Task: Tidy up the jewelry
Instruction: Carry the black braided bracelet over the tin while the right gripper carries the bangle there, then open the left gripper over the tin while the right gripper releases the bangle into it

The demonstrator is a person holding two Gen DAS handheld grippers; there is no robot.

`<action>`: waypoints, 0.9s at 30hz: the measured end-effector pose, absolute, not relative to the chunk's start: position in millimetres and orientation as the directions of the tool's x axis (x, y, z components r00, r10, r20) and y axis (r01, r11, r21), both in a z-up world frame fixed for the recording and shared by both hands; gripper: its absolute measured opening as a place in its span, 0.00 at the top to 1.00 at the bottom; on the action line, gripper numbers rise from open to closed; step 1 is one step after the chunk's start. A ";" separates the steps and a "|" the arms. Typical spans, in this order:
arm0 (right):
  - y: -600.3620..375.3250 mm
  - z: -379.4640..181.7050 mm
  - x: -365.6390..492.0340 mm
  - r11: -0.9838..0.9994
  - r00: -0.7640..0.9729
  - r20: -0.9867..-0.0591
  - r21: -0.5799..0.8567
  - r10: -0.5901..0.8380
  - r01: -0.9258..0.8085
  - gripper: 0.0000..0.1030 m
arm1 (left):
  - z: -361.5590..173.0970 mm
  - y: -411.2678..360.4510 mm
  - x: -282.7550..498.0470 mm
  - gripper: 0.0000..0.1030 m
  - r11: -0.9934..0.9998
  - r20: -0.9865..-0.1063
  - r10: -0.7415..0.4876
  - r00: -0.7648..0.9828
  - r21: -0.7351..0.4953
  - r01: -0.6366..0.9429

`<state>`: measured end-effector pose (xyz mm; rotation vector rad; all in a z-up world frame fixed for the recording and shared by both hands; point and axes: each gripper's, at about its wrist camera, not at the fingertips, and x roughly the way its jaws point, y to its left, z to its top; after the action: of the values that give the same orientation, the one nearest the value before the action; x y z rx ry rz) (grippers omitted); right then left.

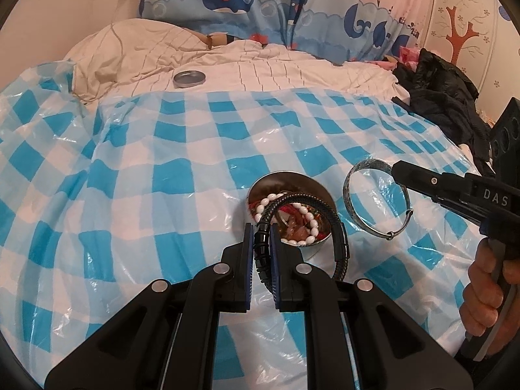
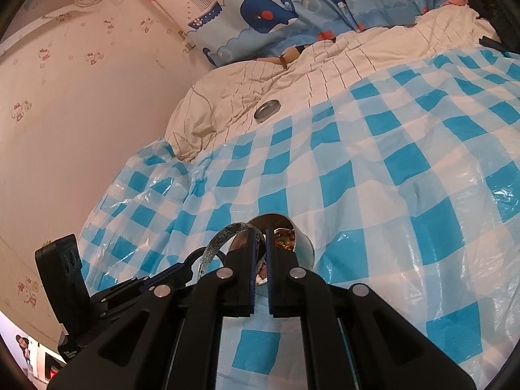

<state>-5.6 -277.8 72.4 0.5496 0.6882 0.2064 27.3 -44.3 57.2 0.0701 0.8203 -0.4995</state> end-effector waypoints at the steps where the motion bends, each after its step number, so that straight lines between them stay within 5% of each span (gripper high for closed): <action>1: -279.3 72.7 -5.8 0.838 0.761 -0.543 0.545 0.354 -0.001 0.94 | 57.0 -46.0 27.6 0.92 0.881 -0.715 -0.401 0.573 -0.130 0.454; 27: -289.1 70.6 -1.2 0.832 0.772 -0.542 0.554 0.332 0.031 0.94 | 40.8 -70.6 53.8 0.92 0.888 -0.718 -0.417 0.558 -0.189 0.420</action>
<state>-1.2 -289.1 70.6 0.5742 0.6768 0.1736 53.8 -70.6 40.8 0.0037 0.8457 -0.4934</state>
